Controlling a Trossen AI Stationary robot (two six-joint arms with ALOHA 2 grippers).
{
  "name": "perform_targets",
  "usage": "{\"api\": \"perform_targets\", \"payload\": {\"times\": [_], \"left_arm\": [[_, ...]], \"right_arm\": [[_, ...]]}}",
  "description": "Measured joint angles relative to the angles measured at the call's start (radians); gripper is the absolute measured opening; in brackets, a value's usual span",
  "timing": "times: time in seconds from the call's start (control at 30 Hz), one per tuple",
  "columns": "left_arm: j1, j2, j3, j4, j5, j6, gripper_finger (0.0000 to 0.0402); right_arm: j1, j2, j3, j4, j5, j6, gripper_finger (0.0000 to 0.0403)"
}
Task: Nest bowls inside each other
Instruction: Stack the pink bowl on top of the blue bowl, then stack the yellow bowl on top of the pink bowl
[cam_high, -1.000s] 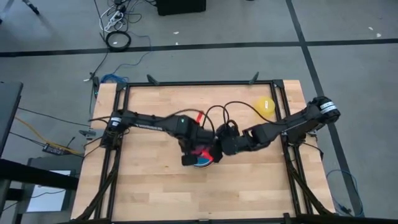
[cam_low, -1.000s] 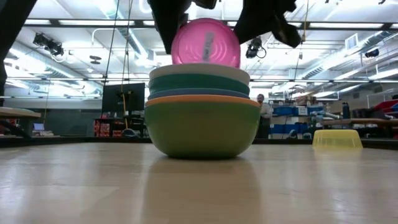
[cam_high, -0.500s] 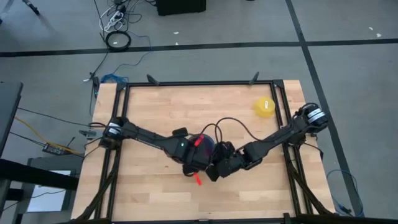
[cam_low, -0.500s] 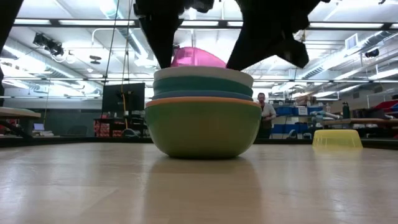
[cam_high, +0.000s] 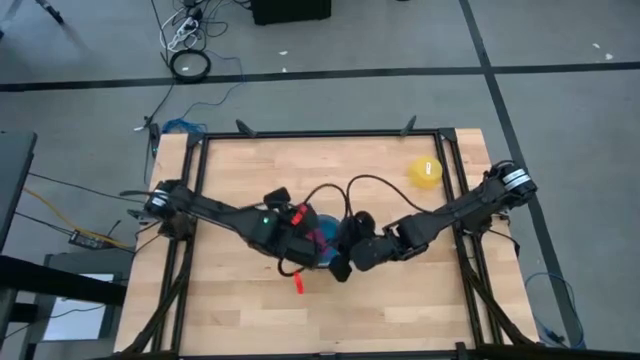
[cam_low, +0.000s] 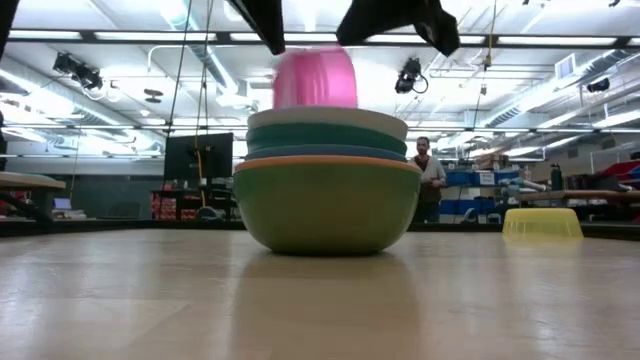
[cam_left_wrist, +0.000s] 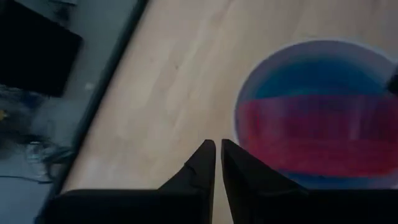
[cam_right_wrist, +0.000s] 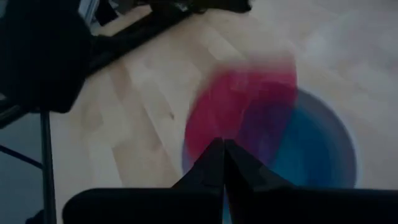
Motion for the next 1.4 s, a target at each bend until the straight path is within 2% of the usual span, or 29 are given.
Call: {"api": "perform_targets", "payload": {"times": [0.1,0.2,0.37,0.47,0.53,0.67,0.73,0.83,0.97,1.1,1.3,1.4], "left_arm": [[0.006,-0.006,-0.002,0.035,0.072,0.046,0.0037],[0.003,-0.001,-0.037,0.068,0.101,0.066,0.0037],[0.015,-0.007,-0.087,0.066,0.042,0.048,0.0037],[0.067,-0.015,-0.087,0.138,-0.044,0.138,0.0037],[0.133,-0.016,-0.087,0.258,-0.040,0.251,0.0037],[0.271,-0.009,-0.091,0.538,0.156,0.485,0.0037],[0.328,-0.007,-0.094,0.630,0.246,0.555,0.0037],[0.414,-0.004,-0.094,0.726,0.375,0.627,0.0037],[0.518,0.012,-0.094,0.758,0.518,0.662,0.0037],[0.559,0.021,-0.095,0.741,0.583,0.672,0.0037],[0.574,0.020,-0.095,0.738,0.581,0.729,0.0037],[0.598,0.018,-0.094,0.698,0.576,0.747,0.0037]], "right_arm": [[-0.008,-0.003,0.013,-0.024,-0.015,-0.002,0.0000],[-0.007,-0.004,0.014,-0.037,-0.021,0.006,0.0000],[0.001,-0.006,0.014,-0.092,0.000,0.024,0.0000],[-0.013,-0.020,0.015,-0.273,0.045,0.104,0.0000],[-0.046,-0.024,0.015,-0.431,0.057,0.206,0.0000],[-0.093,-0.025,0.014,-0.663,0.044,0.356,0.0001],[-0.115,-0.024,0.014,-0.752,0.022,0.432,0.0001],[-0.152,-0.024,0.014,-0.901,0.015,0.555,0.0001],[-0.205,-0.024,-0.008,-1.047,0.011,0.707,0.0001],[-0.296,-0.025,-0.063,-1.050,-0.048,0.728,0.0000],[-0.457,-0.024,-0.162,-0.957,-0.095,0.659,0.0000],[-0.549,-0.024,-0.202,-0.970,-0.112,0.654,0.0000]]}}
